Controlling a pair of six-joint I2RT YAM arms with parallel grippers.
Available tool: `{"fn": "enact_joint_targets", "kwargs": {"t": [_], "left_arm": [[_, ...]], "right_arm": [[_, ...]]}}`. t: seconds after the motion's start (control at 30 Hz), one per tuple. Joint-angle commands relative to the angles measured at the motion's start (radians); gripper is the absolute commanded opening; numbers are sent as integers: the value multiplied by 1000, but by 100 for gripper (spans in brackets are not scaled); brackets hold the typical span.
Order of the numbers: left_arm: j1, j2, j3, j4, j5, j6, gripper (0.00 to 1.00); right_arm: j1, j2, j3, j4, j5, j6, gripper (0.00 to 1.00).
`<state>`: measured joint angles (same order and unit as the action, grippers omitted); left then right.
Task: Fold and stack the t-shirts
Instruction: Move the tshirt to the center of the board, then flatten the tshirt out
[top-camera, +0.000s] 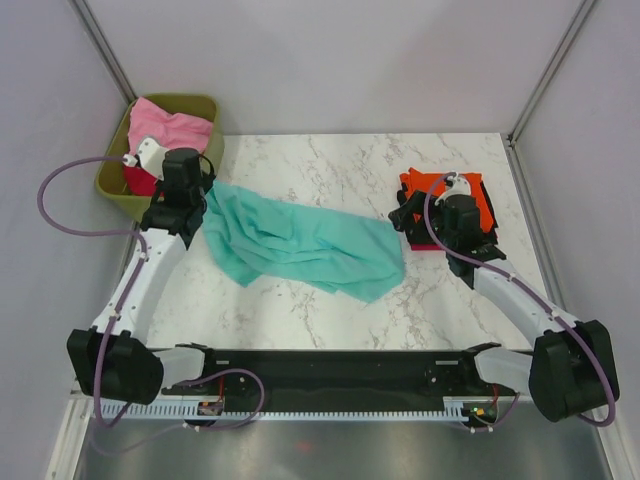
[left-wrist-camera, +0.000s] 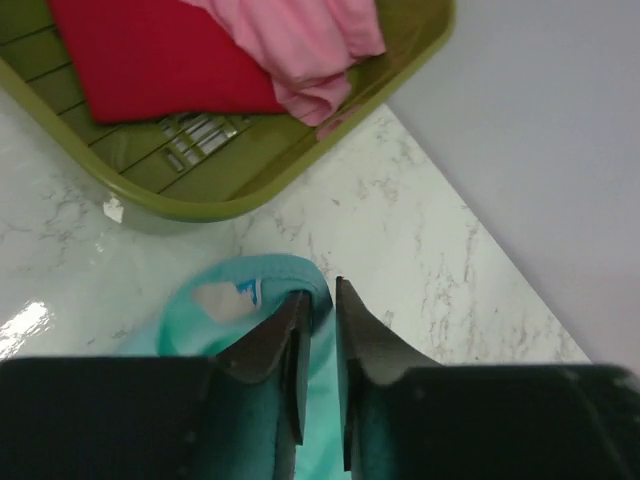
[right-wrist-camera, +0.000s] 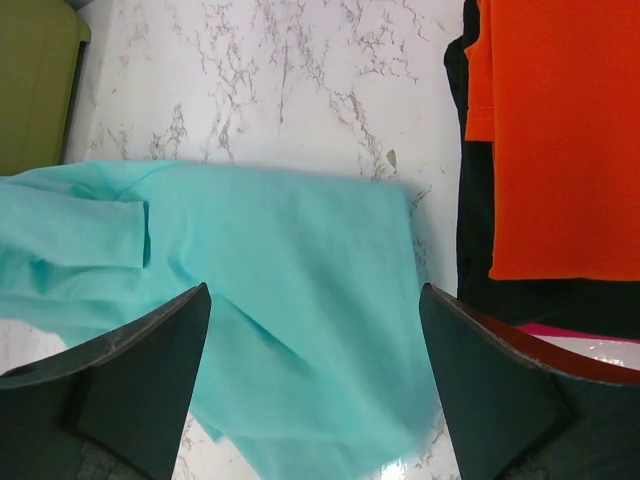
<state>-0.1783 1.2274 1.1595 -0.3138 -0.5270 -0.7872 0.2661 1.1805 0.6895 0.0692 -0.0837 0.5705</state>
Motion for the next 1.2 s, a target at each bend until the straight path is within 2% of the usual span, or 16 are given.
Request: {"fn": "enact_joint_targets", "kwargs": {"t": [0.0, 0.03, 0.07, 0.1, 0.17, 0.33, 0.47, 0.57, 0.7, 0.8, 0.9, 1.03, 1.17], "left_arm": [[86, 4, -12, -10, 123, -116, 25], [89, 4, -12, -8, 131, -110, 34], [91, 3, -11, -8, 146, -101, 59], [91, 0, -8, -8, 159, -93, 69], [91, -3, 2, -13, 212, -77, 78], [88, -63, -41, -24, 311, -89, 79], [65, -135, -176, -19, 407, -168, 79], [16, -181, -277, -16, 452, -230, 78], [-102, -223, -395, 37, 394, -277, 81], [-141, -227, -478, 128, 383, -285, 83], [-156, -221, -533, 183, 363, -264, 83], [-165, -194, -590, 295, 399, -242, 83], [-165, -181, -580, 303, 440, -204, 82]], "right_arm": [[18, 22, 59, -19, -18, -21, 92], [27, 40, 64, -23, -10, -24, 90], [45, 54, 71, -29, -4, -29, 90], [53, 70, 87, -32, 2, -35, 89], [82, 125, 107, -51, 12, -43, 88], [148, 266, 174, -62, 74, -66, 83], [165, 344, 217, -66, 119, -72, 81], [165, 363, 237, -112, 260, -67, 83], [163, 412, 266, -127, 344, -80, 83], [162, 534, 338, -169, 390, -95, 81], [134, 623, 422, -224, 430, -93, 82], [35, 677, 466, -240, 414, -61, 82], [-8, 664, 481, -261, 458, -41, 90]]}}
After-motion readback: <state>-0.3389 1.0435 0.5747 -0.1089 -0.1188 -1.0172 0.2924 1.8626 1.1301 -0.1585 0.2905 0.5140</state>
